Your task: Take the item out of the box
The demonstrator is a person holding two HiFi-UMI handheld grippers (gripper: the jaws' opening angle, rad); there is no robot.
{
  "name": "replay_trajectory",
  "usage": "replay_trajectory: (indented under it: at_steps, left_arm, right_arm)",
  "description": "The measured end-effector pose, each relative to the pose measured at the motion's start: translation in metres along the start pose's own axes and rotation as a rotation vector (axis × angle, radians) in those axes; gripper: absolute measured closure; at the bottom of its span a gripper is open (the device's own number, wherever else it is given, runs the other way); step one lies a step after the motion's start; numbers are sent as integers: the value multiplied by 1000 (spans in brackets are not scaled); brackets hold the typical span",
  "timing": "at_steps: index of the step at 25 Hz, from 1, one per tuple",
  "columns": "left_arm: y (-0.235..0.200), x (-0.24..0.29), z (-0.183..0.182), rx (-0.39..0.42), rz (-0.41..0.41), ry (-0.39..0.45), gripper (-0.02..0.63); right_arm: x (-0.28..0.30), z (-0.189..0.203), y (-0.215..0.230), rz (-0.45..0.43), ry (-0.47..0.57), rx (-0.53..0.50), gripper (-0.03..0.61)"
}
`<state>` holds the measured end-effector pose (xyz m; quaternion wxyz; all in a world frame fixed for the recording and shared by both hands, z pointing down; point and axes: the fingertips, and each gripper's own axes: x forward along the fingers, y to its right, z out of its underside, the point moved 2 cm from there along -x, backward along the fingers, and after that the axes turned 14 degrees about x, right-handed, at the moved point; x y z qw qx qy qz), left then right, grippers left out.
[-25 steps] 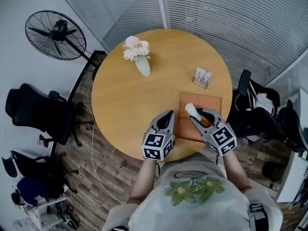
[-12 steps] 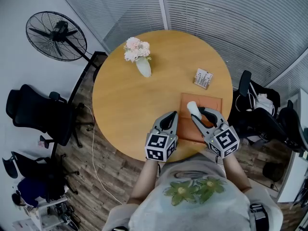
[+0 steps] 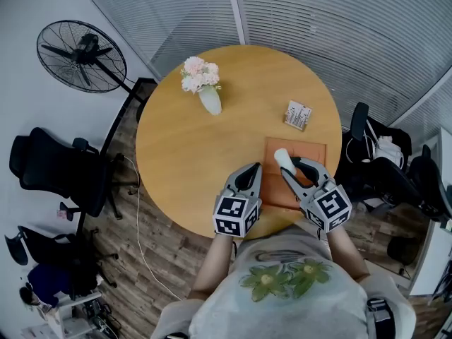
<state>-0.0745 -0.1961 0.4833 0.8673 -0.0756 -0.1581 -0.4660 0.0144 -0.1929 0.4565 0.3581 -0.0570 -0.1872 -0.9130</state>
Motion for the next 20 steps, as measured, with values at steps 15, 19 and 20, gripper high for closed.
replay_trajectory:
  at_steps: [15, 19, 20]
  left_arm:
    - [2, -1, -3, 0, 8, 7, 614]
    - [2, -1, -1, 0, 7, 6, 614]
    - [2, -1, -1, 0, 7, 5, 612]
  right_arm:
    - [-1, -1, -1, 5, 13, 7, 449]
    - [-1, 0, 0, 3, 12, 7, 449]
    - [-1, 0, 0, 3, 12, 6, 449]
